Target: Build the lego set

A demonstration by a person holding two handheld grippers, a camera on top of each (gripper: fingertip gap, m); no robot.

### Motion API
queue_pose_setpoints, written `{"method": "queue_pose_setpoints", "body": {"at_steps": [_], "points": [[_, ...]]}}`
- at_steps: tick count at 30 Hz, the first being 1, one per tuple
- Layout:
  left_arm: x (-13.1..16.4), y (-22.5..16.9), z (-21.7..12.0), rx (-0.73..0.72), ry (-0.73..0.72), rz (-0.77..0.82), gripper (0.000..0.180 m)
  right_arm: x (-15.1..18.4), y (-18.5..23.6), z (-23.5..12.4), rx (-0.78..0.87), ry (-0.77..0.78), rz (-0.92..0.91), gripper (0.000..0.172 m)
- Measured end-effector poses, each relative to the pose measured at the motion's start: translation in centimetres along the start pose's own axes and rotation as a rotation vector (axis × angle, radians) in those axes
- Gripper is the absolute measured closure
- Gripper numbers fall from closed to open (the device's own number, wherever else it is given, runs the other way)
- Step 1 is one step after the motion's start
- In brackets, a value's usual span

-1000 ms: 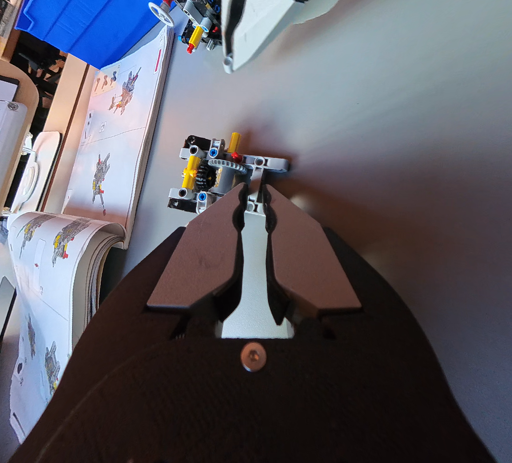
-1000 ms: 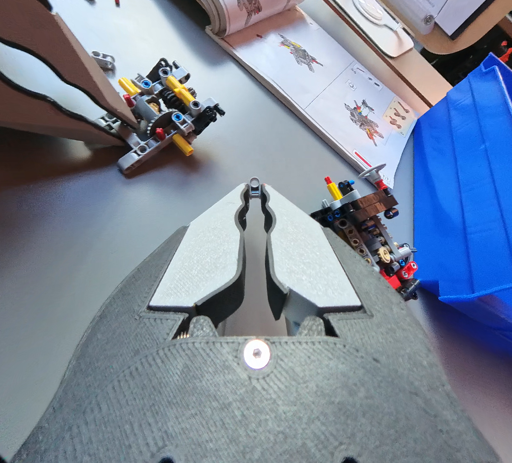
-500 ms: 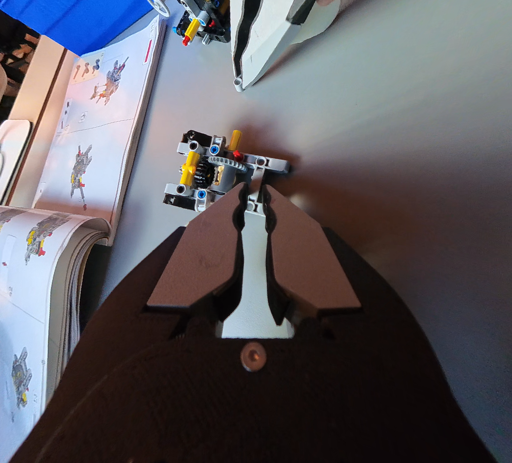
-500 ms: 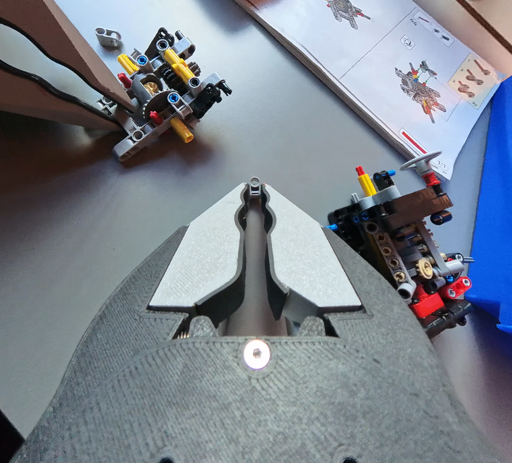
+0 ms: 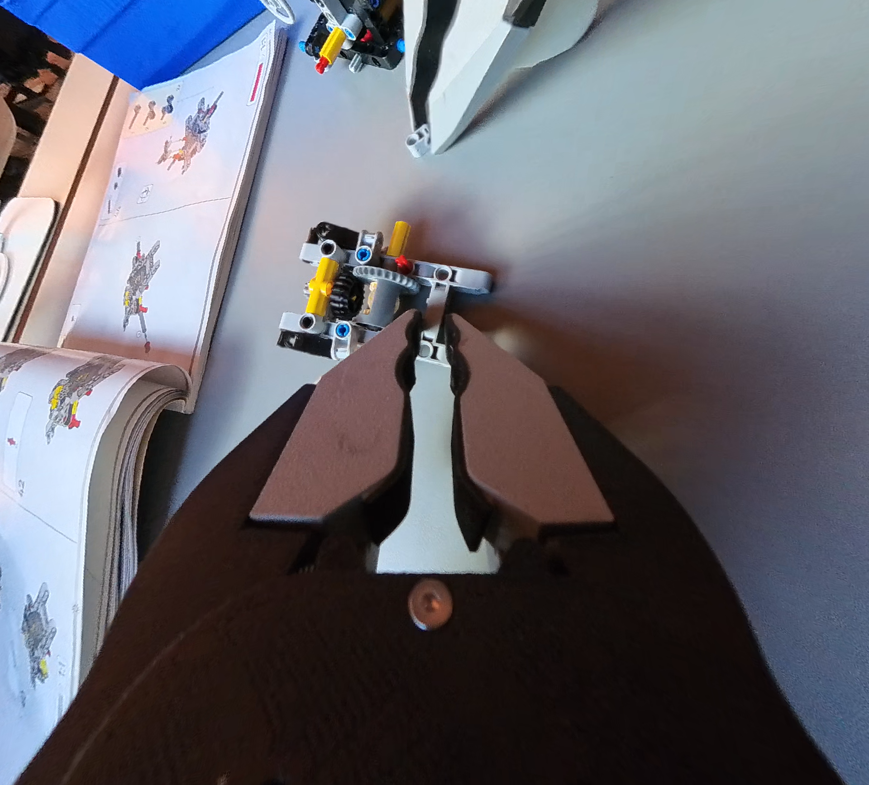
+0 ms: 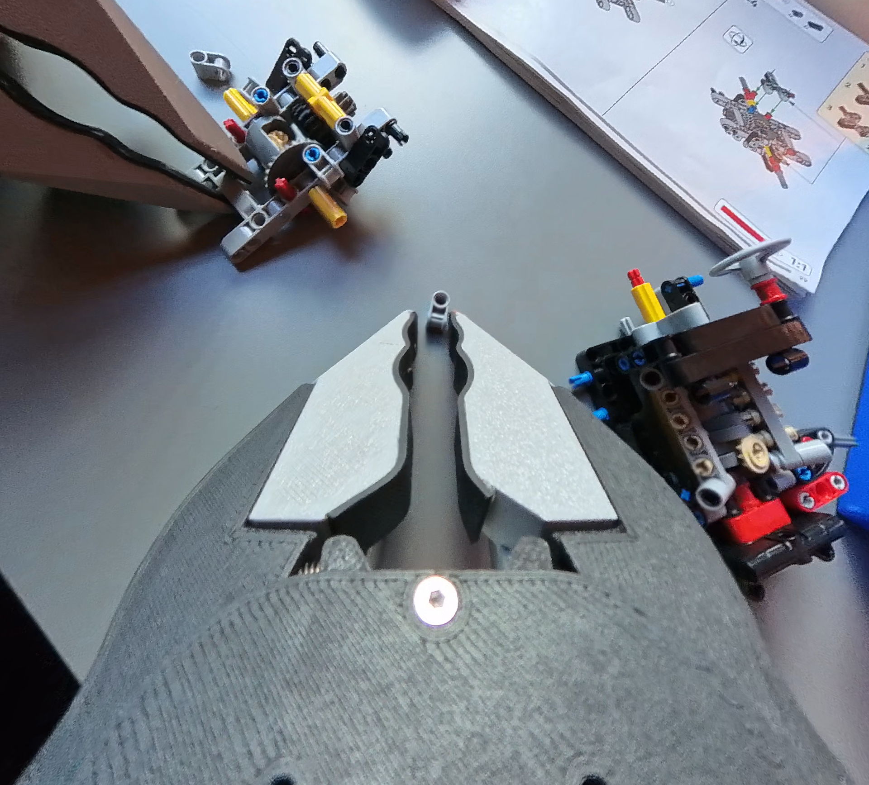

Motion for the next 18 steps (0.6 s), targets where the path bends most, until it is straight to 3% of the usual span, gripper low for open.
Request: {"method": "queue_pose_setpoints", "body": {"at_steps": [10, 18], "points": [[0.0, -0.2, 0.0, -0.046, 0.020, 0.040, 0.173, 0.4, -0.5, -1.3, -0.054, -0.040, 0.179, 0.140], [0.0, -0.2, 0.0, -0.068, 0.031, 0.053, 0.173, 0.1, -0.6, -0.2, -0.005, 0.005, 0.205, 0.146]]}}
Point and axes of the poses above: each gripper's, where its closed fingertips meet, z out along the fingers, x out of its underside, y = z × x across the jaws, the point moved 8 cm from there along -z, back along the fingers, and after that the axes turned 13 degrees about z, right-handed, at the moved point
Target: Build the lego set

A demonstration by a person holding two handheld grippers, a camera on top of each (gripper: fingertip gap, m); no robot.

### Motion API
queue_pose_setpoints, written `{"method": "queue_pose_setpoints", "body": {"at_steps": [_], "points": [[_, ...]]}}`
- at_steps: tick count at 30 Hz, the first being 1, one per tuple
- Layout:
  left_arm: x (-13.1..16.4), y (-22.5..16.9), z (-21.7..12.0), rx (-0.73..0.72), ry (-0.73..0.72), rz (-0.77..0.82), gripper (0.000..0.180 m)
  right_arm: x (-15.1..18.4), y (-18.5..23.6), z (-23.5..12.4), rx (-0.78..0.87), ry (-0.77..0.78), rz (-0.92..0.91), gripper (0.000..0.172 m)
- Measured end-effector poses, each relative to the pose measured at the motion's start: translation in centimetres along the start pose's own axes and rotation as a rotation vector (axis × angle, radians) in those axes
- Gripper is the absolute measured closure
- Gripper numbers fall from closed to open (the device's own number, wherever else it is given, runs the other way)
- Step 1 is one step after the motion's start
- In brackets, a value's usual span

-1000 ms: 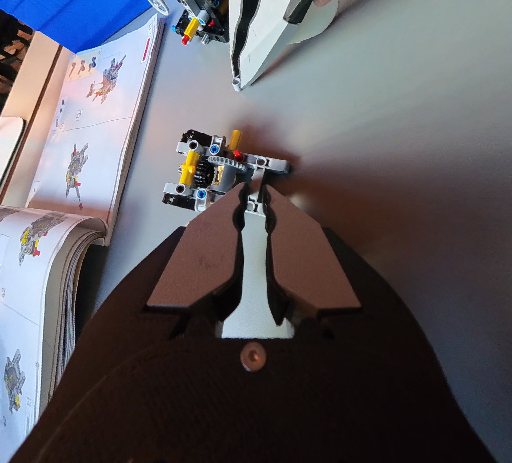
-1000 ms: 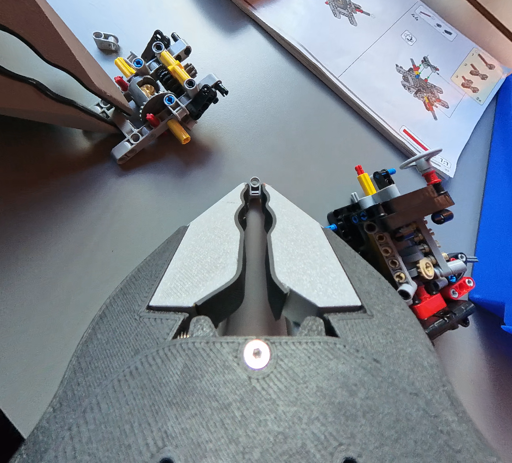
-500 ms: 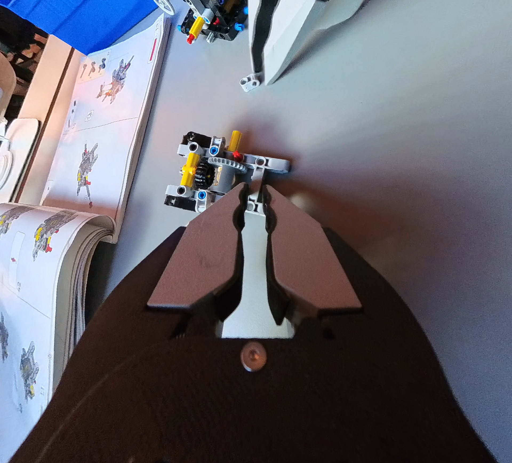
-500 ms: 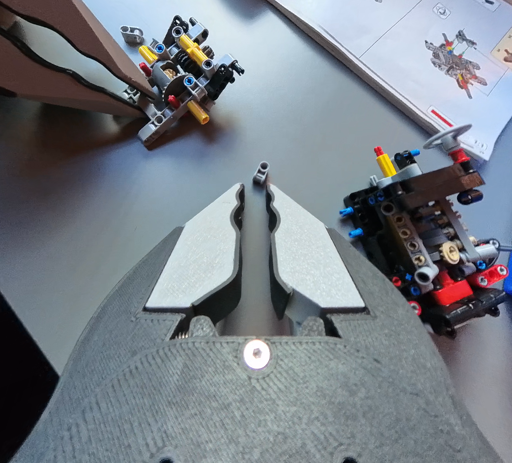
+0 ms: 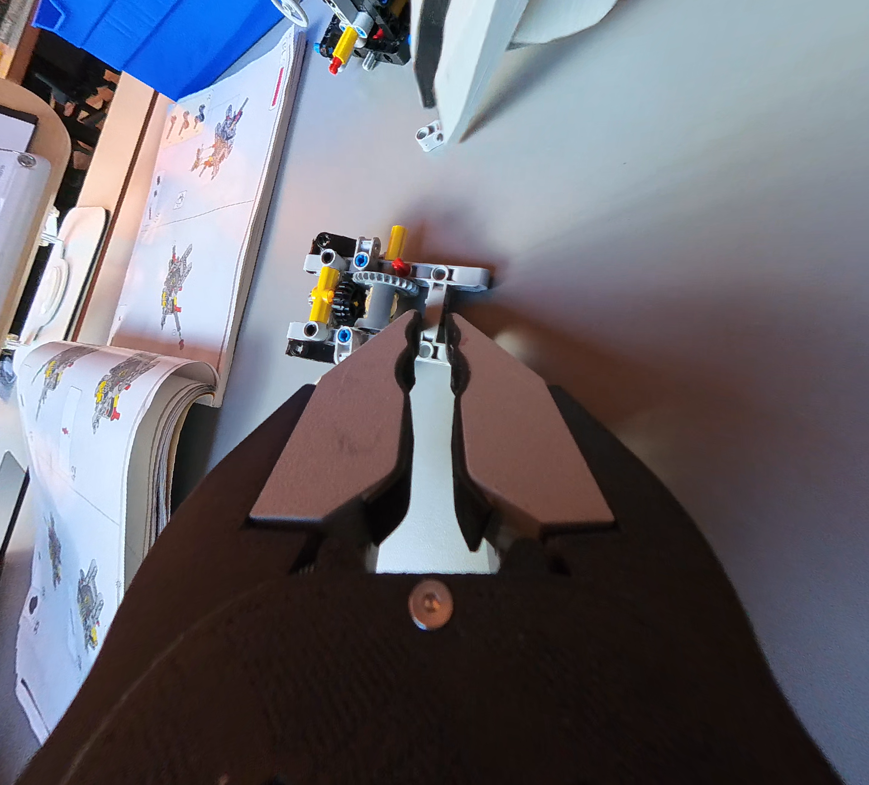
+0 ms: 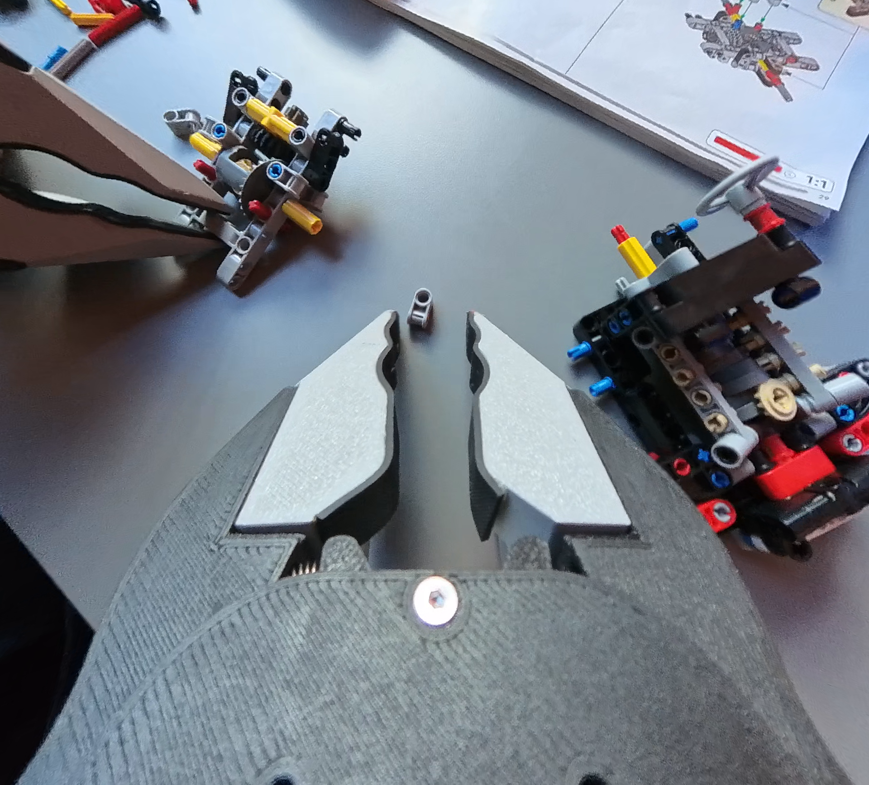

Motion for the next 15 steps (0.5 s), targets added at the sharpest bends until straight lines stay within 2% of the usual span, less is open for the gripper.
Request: {"method": "queue_pose_setpoints", "body": {"at_steps": [1, 3, 6, 10, 15], "points": [[0.0, 0.0, 0.0, -0.003, 0.001, 0.001, 0.173, -0.2, 0.0, 0.2, 0.002, 0.002, -0.001, 0.148], [0.0, 0.1, -0.1, -0.015, -0.001, 0.002, 0.173, -0.3, 0.1, 0.4, 0.002, 0.006, -0.011, 0.166], [0.0, 0.3, -0.4, -0.034, -0.025, -0.015, 0.171, -0.2, 0.6, 0.2, -0.072, 0.019, 0.038, 0.166], [-0.2, 0.9, -1.2, -0.075, -0.067, -0.041, 0.156, -0.5, 1.6, -1.1, -0.341, -0.003, 0.266, 0.166], [-1.6, 0.6, -2.4, -0.099, -0.196, 0.015, 0.159, -0.7, 3.3, -2.8, -0.660, 0.054, 0.463, 0.167]]}}
Point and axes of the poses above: each gripper's, where its closed fingertips meet, z out along the fingers, x out of its underside, y = z × x across the jaws, the point moved 8 cm from there along -z, back along the fingers, and after that the axes turned 13 degrees about z, right-handed, at the moved point
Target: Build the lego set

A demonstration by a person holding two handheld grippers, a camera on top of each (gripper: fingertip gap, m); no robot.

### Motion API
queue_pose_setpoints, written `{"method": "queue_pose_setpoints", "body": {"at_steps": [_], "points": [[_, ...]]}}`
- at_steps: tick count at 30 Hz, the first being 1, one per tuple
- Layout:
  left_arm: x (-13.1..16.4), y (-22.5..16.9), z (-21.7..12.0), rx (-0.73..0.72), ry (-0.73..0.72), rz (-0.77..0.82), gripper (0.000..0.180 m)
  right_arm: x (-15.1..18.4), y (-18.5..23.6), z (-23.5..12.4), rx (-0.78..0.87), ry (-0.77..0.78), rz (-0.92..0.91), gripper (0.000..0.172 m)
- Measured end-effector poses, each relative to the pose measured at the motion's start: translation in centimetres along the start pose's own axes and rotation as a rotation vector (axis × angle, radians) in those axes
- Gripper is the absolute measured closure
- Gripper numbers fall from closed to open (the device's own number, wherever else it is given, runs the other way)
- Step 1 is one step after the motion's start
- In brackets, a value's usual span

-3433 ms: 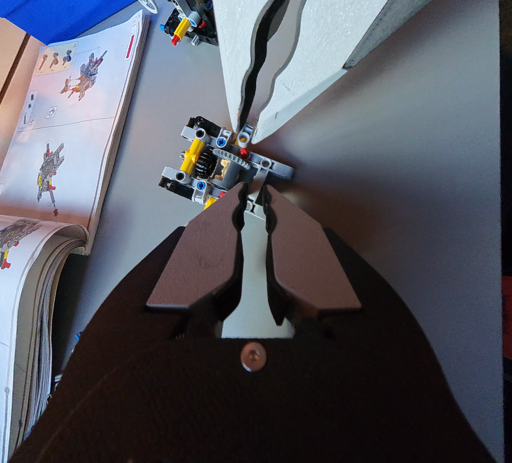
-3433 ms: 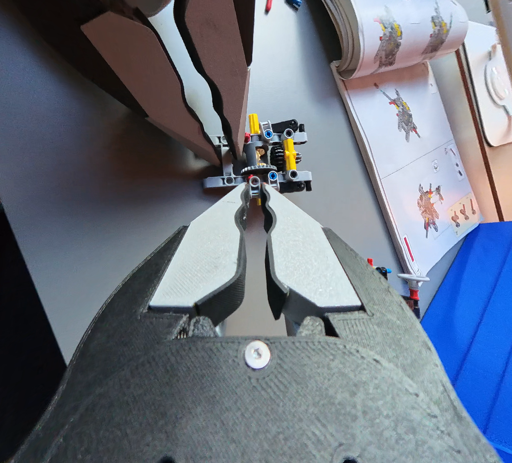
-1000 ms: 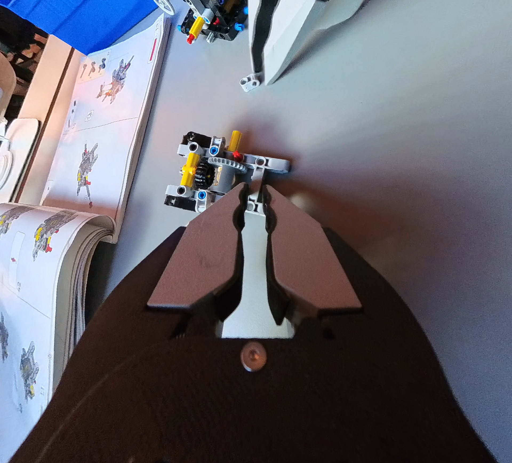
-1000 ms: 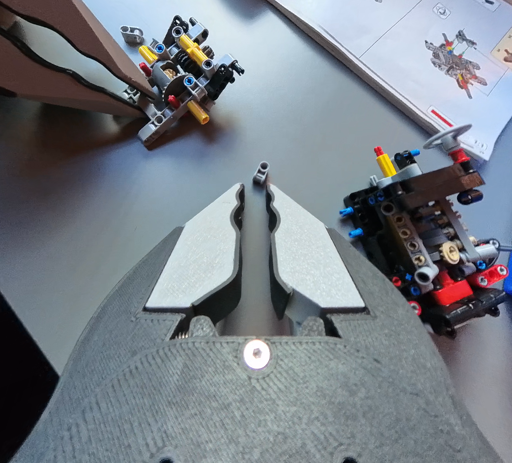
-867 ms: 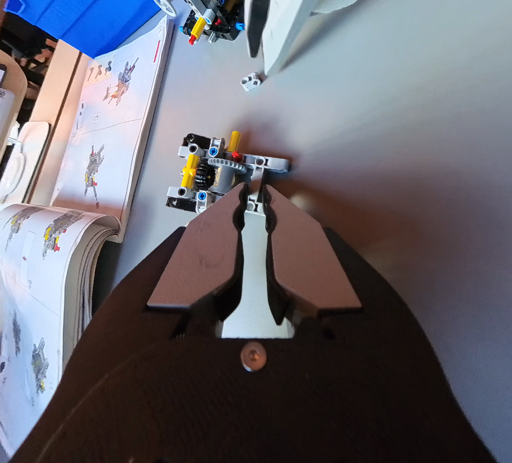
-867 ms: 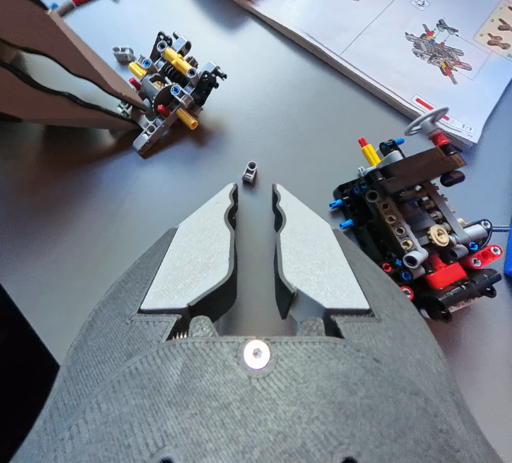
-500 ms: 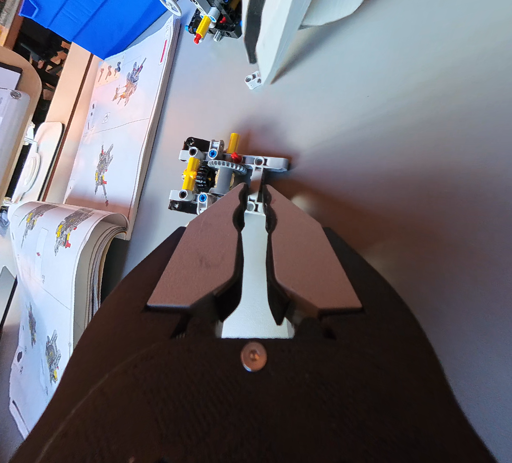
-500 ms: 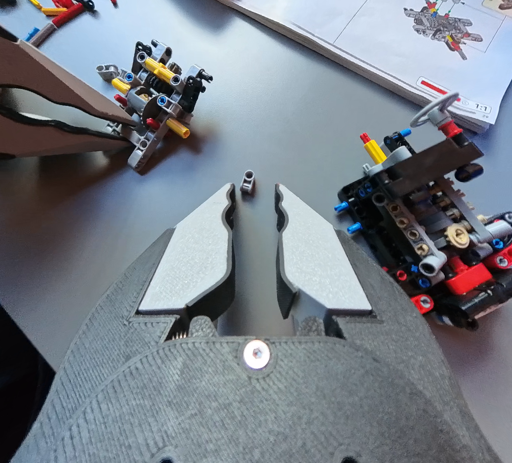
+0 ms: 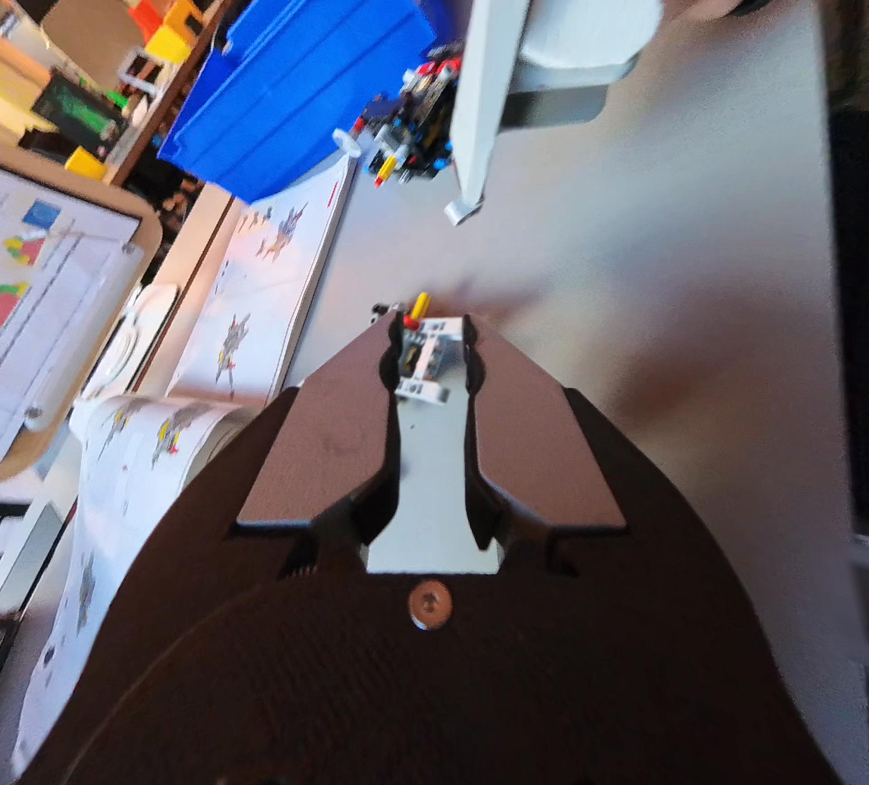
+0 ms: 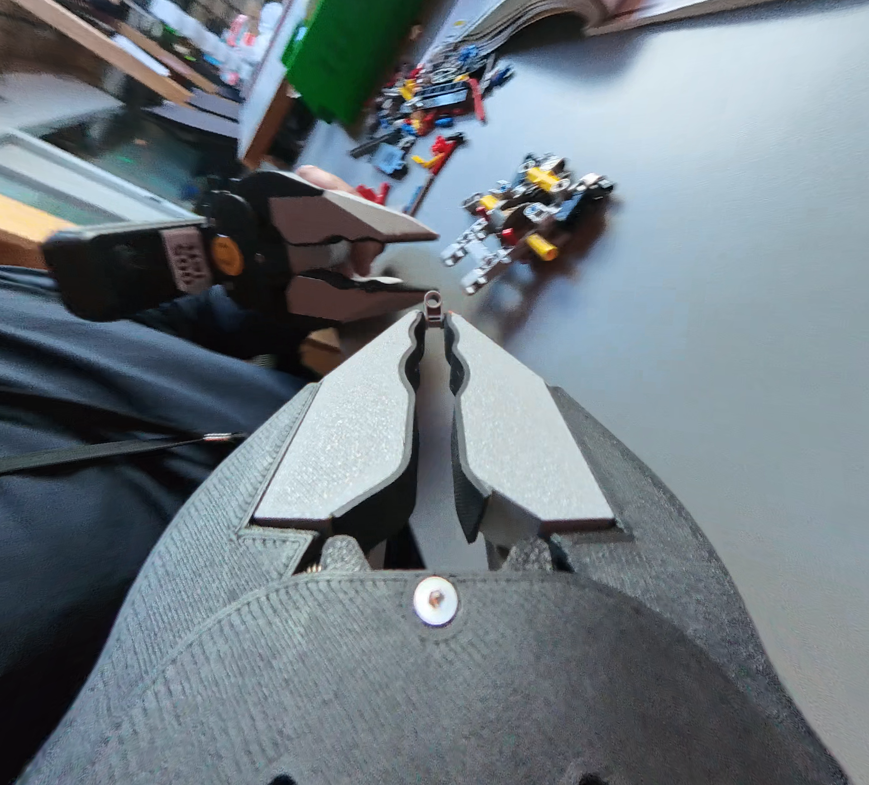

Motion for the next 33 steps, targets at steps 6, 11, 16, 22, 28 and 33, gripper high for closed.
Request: {"method": "queue_pose_setpoints", "body": {"at_steps": [6, 11, 16, 22, 28, 33], "points": [[-1.9, -1.1, -1.0, 0.044, -0.179, 0.045, 0.159, 1.4, 1.5, 1.4, -0.041, 0.138, 0.022, 0.166], [-2.1, -2.0, -1.0, 0.073, -0.198, 0.114, 0.170, 1.8, 2.0, 2.0, -0.001, 0.195, -0.004, 0.166], [-2.2, -1.6, -1.0, 0.009, -0.159, 0.110, 0.173, 1.2, 2.2, 1.8, -0.006, 0.114, -0.004, 0.166], [-1.3, 0.9, -1.6, -0.093, -0.149, -0.076, 0.174, 0.4, 3.0, 1.6, -0.114, -0.114, -0.030, 0.165], [-0.8, 1.6, -1.7, -0.103, -0.156, -0.161, 0.174, 0.2, 3.0, 2.4, -0.107, -0.217, -0.019, 0.155], [-1.3, 1.0, -1.7, -0.086, -0.169, -0.120, 0.174, 0.3, 3.0, 3.2, -0.113, -0.220, -0.018, 0.165]]}}
Point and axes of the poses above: each gripper's, where its closed fingertips meet, z out along the fingers, x out of its underside, y = z × x across the jaws, the point moved 8 cm from there along -z, back along the fingers, and after that the axes turned 13 degrees about z, right-handed, at the moved point
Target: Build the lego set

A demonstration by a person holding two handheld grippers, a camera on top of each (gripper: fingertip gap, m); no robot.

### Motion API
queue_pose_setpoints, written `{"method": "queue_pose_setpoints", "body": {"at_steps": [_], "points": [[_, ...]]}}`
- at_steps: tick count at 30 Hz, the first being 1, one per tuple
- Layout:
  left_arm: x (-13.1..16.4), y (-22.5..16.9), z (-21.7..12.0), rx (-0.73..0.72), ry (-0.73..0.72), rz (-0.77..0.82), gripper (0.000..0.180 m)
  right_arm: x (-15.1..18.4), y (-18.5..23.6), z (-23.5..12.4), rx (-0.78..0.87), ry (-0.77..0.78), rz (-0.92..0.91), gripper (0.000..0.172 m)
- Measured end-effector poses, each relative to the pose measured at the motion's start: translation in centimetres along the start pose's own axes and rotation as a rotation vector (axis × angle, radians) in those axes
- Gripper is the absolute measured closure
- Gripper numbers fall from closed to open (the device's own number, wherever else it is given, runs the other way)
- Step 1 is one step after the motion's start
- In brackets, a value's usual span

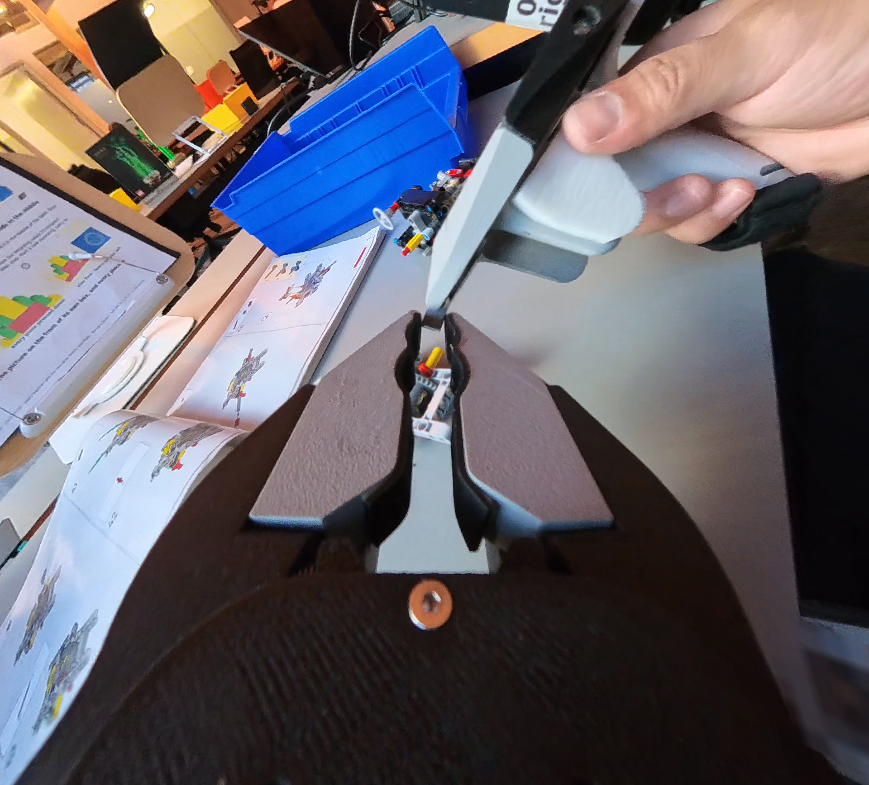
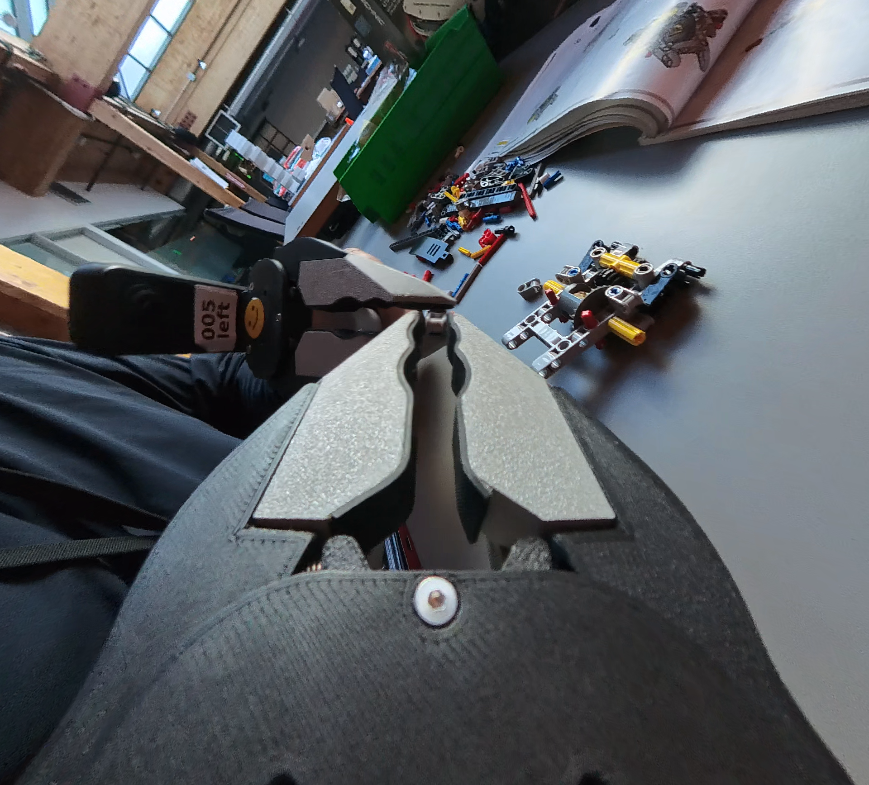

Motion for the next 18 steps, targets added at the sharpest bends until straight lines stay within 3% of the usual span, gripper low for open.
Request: {"method": "queue_pose_setpoints", "body": {"at_steps": [3, 6, 9, 13, 15, 18], "points": [[0.0, -0.2, 0.1, -0.001, 0.009, 0.016, 0.174, 0.0, -0.2, -0.1, 0.019, 0.006, -0.006, 0.166], [0.7, -0.7, 0.9, 0.072, 0.064, -0.022, 0.178, -0.4, -0.4, -0.7, 0.141, 0.005, -0.082, 0.167], [1.7, -0.9, 1.6, 0.106, 0.147, -0.050, 0.178, -0.7, -1.3, -1.9, 0.481, 0.065, -0.263, 0.166], [1.7, -0.9, 1.5, 0.107, 0.143, -0.050, 0.179, 0.3, -2.7, -2.3, 0.916, 0.280, -0.541, 0.166], [1.7, -1.0, 1.7, 0.109, 0.157, -0.035, 0.180, 1.0, -3.0, -2.1, 1.033, 0.360, -0.654, 0.166], [1.7, -1.2, 1.7, 0.110, 0.164, -0.016, 0.180, 1.8, -2.9, -1.6, 1.056, 0.398, -0.733, 0.165]]}}
Point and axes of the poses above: each gripper's, where its closed fingertips meet, z out along the fingers, x out of its underside, y = z × x across the jaws, the point moved 8 cm from there along -z, back along the fingers, and after that the axes turned 13 degrees about z, right-handed, at the moved point
